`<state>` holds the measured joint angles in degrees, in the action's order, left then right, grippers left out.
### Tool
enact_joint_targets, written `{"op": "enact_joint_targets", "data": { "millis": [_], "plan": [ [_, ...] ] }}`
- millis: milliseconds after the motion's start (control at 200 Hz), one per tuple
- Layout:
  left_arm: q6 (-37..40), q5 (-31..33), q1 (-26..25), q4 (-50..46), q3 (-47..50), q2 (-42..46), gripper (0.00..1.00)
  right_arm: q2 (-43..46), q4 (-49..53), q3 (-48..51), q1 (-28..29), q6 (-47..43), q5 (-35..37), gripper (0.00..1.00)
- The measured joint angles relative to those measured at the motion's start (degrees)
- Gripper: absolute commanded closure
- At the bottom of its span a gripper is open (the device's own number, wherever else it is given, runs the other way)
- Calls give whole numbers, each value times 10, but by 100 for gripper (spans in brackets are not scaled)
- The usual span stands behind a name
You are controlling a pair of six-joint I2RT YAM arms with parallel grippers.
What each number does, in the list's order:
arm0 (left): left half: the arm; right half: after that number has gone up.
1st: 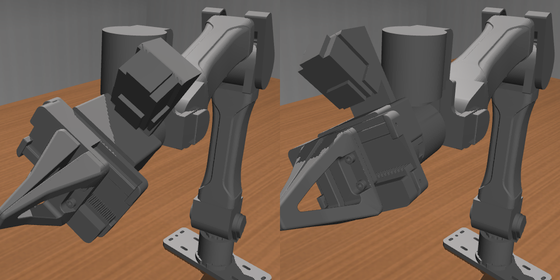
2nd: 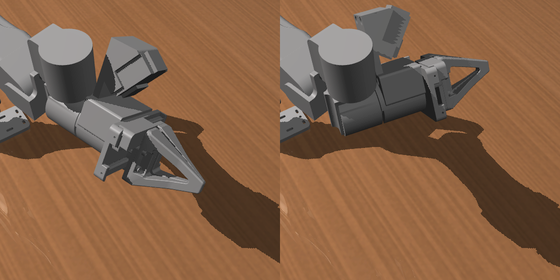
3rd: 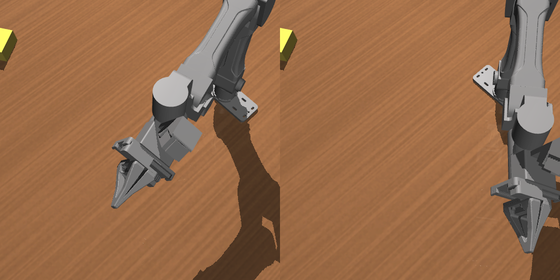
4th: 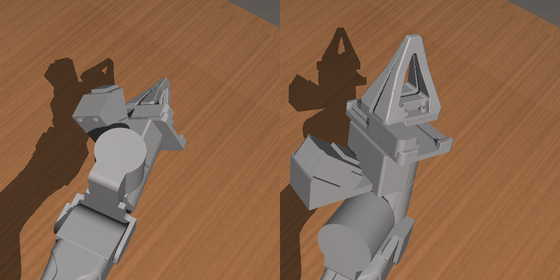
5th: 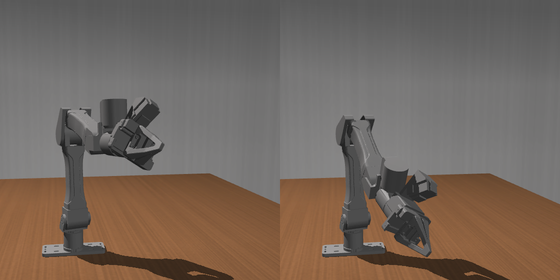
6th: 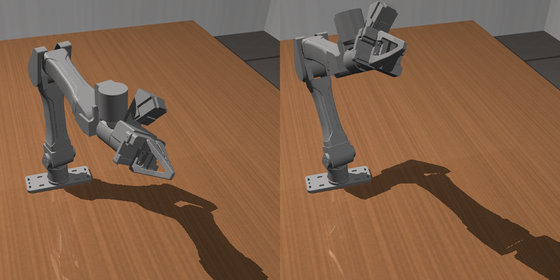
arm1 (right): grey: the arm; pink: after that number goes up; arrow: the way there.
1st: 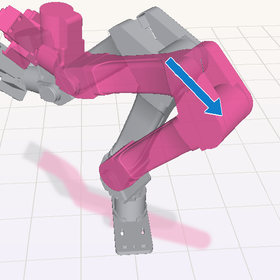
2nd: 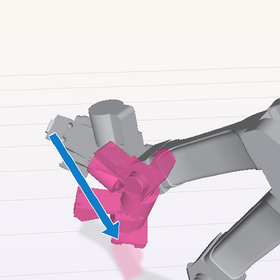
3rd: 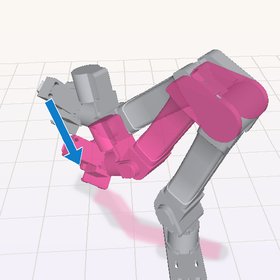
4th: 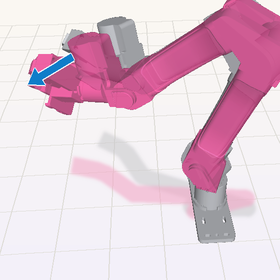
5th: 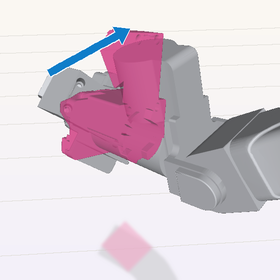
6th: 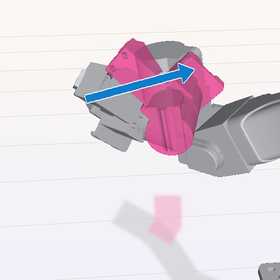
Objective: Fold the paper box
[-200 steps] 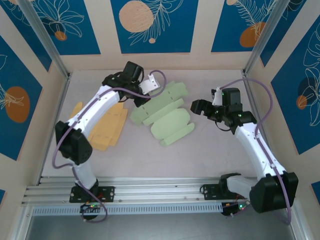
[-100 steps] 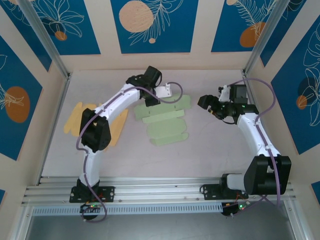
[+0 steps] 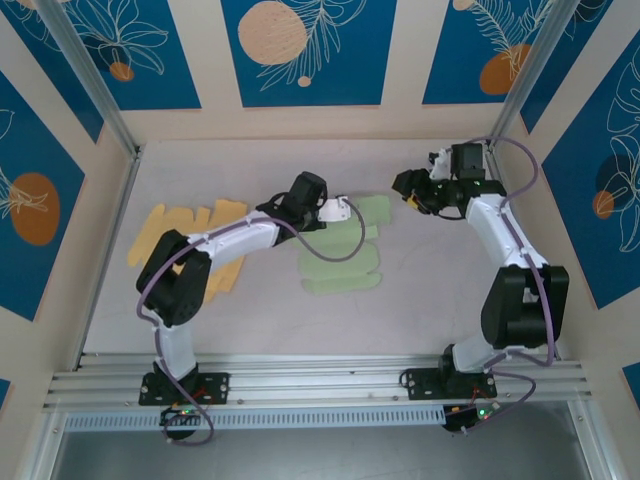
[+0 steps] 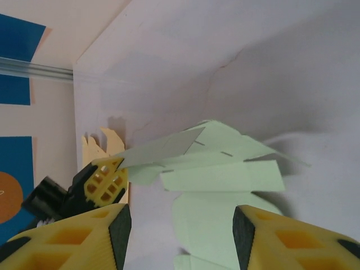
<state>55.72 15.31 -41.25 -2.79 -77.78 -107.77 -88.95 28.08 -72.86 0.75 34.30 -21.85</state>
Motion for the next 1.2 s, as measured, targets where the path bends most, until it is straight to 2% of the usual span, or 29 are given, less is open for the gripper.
{"op": "enact_joint_targets", "data": {
  "millis": [130, 345, 490, 730, 1200],
  "plan": [
    [29, 40, -19, 101, 49, 4, 100, -40, 12, -48, 35, 0, 12, 46],
    [61, 78, -28, 182, 61, 2, 100, -72, 31, -101, 61, 0, 33, 46],
    [68, 89, -28, 200, 60, -10, 100, -111, 47, -135, 70, -2, 50, 46],
    [68, 93, -28, 200, 57, -31, 100, -149, 67, -137, 90, 3, 64, 46],
    [95, 113, -29, 243, 50, -60, 100, -198, 20, -136, 101, 47, -4, 47]
  ]
}}
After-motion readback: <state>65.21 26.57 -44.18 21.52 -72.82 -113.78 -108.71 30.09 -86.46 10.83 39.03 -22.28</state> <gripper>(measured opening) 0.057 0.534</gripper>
